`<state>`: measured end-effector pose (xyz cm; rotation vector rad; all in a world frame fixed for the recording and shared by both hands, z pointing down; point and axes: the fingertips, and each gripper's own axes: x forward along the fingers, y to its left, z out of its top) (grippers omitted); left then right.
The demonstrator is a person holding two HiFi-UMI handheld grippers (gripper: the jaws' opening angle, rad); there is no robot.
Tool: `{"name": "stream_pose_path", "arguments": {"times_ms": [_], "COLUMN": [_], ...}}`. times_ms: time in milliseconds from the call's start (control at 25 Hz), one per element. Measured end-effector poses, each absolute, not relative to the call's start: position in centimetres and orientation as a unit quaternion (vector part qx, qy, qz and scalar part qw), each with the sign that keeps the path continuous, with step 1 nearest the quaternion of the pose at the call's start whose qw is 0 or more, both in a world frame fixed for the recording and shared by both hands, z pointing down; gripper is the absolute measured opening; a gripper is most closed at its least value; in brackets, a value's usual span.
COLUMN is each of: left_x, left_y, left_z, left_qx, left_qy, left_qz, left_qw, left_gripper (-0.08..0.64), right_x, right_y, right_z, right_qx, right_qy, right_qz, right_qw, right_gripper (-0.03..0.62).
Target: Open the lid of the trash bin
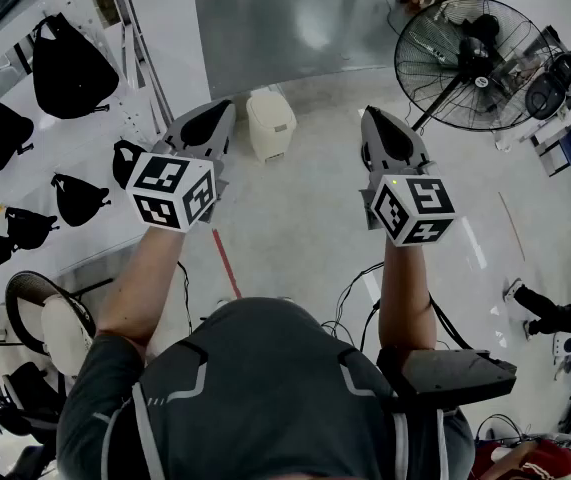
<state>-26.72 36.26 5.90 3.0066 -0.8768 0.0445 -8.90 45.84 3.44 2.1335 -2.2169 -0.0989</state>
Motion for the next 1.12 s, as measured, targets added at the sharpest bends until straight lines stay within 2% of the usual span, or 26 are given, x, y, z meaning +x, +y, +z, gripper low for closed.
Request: {"name": "stream_pose_path", "arguments": {"times_ms": [640,1120], "left_x": [-25.7,-20.5], "left_y": [37.0,38.5], "left_z": [4.8,5.5], "left_qx": [0.951,0.944], "left_qy": [-0.308,-0.329], "left_qz": [-0.001,0.005], "left_qw": [0.005,-0.014], "left_gripper": [0.009,0.009], "right_x": [-6.7,-1.3], "right_y": [47.3,49.3], "right_z": [2.8,4.3], "right_qx": [0.687,0.677], "right_qy": [-0.725,-0.734], "right_qz": [-0.041,-0.045], "right_qw": [0.022,0.031], "right_gripper": [0.026,0.026]}}
